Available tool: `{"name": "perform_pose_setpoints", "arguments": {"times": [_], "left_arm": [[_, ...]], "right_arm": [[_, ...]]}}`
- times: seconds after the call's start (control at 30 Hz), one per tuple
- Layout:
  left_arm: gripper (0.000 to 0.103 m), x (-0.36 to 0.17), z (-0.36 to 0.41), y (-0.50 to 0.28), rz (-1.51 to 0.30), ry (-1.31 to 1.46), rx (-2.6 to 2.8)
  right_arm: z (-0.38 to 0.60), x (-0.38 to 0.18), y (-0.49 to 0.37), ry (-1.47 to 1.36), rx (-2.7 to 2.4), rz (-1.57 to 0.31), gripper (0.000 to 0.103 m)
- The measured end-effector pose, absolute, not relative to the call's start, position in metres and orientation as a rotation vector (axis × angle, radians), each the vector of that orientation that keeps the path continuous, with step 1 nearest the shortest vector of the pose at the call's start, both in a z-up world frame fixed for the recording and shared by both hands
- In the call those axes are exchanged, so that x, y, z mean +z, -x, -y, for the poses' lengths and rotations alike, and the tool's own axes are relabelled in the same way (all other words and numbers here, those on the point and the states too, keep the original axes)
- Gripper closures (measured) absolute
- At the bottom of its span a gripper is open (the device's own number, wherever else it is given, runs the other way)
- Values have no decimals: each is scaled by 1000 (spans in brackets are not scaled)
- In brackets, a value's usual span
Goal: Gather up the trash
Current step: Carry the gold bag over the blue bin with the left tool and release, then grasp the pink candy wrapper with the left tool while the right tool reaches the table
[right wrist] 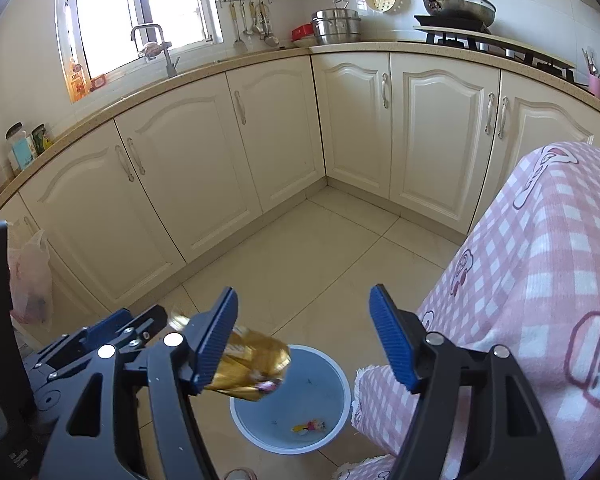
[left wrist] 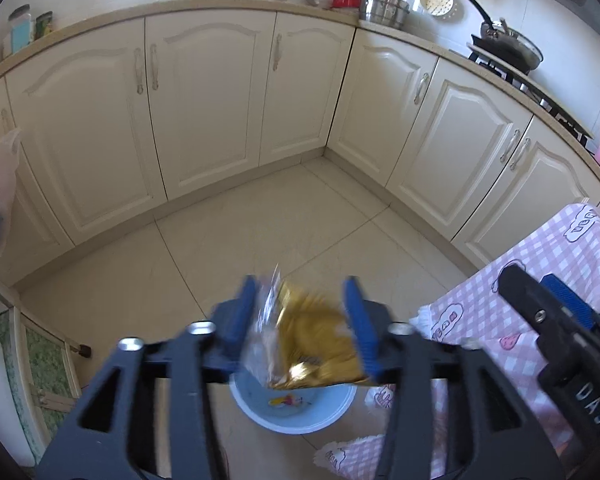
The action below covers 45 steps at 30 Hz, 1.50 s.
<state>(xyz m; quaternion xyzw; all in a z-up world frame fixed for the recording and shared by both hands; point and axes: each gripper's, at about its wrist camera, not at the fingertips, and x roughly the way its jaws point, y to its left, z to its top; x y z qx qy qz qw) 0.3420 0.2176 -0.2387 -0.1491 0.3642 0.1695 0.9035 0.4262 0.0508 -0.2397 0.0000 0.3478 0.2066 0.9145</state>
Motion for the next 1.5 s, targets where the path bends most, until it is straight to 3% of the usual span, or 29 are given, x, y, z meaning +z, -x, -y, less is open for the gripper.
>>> {"name": "perform_pose_setpoints", "arguments": {"times": [0.07,0.43,0.83,1.17,1.5], "left_arm": [[46,-234,-216,-339,-739,313,344],[41,-184,-189,-312,-651,304,292],[35,-113,-102,-272,-530,244,72],[29,-108,-8,-293,-570,152,-133],[27,-128,56,-333,-649,95,-230]], "right_arm": [[-50,-238,-424,-2,427,-714,36],[-22,-198,-397,-17,398,-647,36],[77,-130,-334,-82,277,-510,33],[214,-119,-311,-157,17,-487,33],[270,-138,-328,-232,-53,-549,32]]}}
